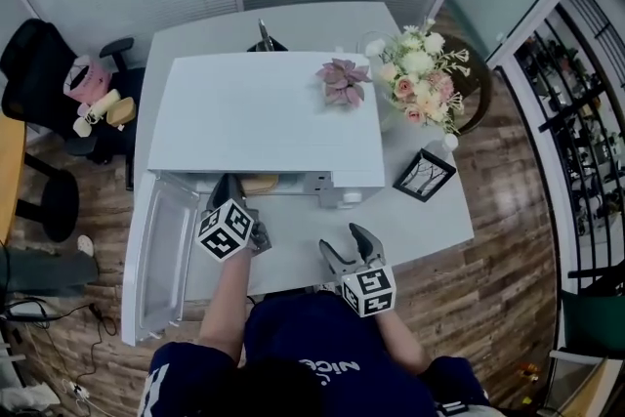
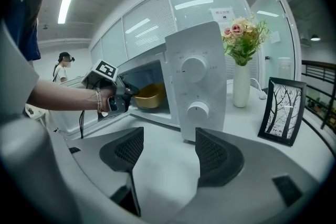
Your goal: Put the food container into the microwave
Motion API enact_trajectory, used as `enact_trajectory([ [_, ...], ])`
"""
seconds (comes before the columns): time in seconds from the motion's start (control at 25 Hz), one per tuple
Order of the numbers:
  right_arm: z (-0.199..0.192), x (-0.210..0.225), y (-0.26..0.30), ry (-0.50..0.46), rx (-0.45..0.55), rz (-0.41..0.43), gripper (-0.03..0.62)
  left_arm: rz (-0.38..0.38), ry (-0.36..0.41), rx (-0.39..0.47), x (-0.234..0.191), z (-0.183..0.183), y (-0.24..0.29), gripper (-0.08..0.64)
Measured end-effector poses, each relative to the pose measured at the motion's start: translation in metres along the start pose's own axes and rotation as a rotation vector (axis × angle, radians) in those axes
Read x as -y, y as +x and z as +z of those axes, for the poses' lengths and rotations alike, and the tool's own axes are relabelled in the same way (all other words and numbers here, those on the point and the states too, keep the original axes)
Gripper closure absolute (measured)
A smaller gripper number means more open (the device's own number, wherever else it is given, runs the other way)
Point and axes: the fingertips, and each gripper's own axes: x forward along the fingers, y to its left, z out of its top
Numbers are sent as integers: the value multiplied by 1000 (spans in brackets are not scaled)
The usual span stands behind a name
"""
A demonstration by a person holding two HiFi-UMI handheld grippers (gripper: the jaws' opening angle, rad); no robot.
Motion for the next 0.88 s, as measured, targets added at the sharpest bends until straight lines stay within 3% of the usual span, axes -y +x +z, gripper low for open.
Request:
enact_trajectory([
  [0.44,-4,-1,0,-20,-37,1,278,56,-50,-5,-17,-2,23,540],
  [0.88,-2,8,3,-10,-35,-44,278,50,-41,-4,-20,-2,41,540],
])
